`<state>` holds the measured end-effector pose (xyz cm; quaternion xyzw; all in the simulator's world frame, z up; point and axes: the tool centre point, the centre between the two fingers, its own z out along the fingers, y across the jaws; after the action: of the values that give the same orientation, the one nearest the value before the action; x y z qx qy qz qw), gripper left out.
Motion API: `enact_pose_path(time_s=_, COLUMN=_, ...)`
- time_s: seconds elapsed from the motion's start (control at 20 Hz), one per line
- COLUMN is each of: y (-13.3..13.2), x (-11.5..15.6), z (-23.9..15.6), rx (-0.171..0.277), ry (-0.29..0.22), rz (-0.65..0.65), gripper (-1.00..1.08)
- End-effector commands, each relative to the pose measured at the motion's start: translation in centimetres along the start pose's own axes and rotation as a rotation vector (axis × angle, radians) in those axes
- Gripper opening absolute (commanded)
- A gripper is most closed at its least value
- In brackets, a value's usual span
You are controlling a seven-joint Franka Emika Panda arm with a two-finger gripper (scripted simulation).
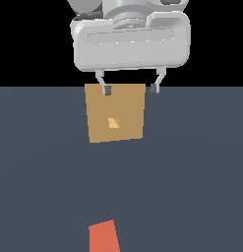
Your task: Insert the peg into the horizontal hole in a box.
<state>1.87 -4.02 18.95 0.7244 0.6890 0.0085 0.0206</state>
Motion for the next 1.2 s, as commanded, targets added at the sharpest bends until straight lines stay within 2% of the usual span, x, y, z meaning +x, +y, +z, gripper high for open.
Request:
enact_pose_path(time_s=0.0, y=0.0, x=0.0, z=0.0, rx=0.000, ry=0.000, rz=0.000, gripper=1.00)
enact_pose_path(time_s=0.3, y=-0.1, x=-0.8, z=0.3, rx=0.001, ry=0.001, rz=-0.009, gripper=1.00)
enact_pose_path(time_s=0.55, y=-0.4, x=-2.7, z=1.2, rx=0.003, ry=0.002, rz=-0.030, gripper=1.00)
enact_pose_path(time_s=0.85, y=-0.9, x=-6.5, z=2.8, rx=0.008, ry=0.005, rz=-0.071, gripper=1.00)
enact_pose_path(time_s=1.15, y=-1.3, x=-11.7, z=5.1, rx=0.015, ry=0.009, rz=-0.128, gripper=1.00)
